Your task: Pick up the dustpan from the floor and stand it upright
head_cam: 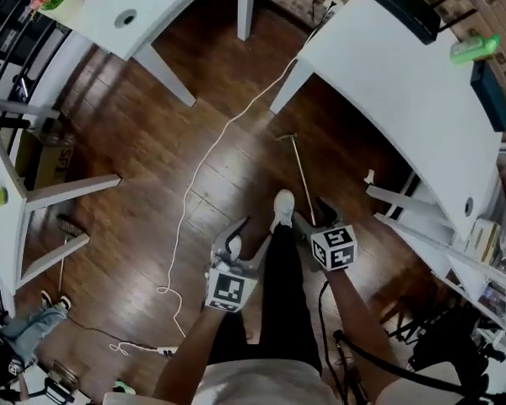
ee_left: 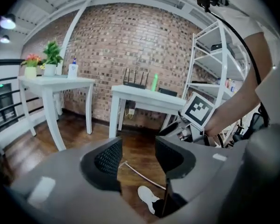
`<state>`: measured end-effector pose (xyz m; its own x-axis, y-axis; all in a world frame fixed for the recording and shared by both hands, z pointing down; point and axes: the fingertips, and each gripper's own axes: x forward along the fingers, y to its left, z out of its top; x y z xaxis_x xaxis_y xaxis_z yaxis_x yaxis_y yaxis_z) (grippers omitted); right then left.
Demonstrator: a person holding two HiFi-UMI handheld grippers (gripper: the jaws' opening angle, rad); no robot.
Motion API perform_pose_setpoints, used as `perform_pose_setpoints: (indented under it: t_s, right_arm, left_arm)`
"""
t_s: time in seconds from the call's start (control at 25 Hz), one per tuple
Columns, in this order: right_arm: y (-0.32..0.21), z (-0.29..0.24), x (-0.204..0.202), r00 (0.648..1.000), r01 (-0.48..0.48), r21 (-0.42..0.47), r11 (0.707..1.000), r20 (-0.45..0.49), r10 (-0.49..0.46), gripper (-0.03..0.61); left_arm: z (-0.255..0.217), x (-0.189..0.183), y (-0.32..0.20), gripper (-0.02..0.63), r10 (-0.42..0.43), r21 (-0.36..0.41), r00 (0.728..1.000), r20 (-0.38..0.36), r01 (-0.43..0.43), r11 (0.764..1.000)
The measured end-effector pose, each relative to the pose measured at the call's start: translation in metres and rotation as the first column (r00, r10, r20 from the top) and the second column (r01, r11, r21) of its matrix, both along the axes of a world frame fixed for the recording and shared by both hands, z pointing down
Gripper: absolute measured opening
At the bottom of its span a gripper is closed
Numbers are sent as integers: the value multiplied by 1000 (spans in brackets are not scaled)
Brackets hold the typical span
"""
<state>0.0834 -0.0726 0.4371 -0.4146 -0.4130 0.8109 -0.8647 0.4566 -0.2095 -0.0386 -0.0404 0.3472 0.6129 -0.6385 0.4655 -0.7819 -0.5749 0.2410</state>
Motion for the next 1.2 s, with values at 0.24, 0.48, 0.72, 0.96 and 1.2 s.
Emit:
perform_pose_setpoints:
  t_s: [0.24,0.48,0.72,0.96,1.2]
  right_arm:
    - [-88,208,18,997,70,-69,995,-34,-72,270]
    - [-97,407,67,992,24,-200,979,-116,-48,270]
    - [-135,542,111,973,-14,-182,983,-228,-28,238]
    - [-177,603,118,961,-40,-140,989,-278,-1,229]
    - [-163,599,106,957,-56,-206,977,-290,-7,46]
  left_arm:
    - [175,14,-54,229,-41,-84,999,3,41,996]
    - [341,39,-66,249,65,-99,997,37,-61,993]
    - [448,46,-106,252,69,-73,998,12,-68,995]
    - [501,51,-108,252,72,-105,997,6,-71,992]
    - [468,33,-97,238,73,-95,997,15,-71,993]
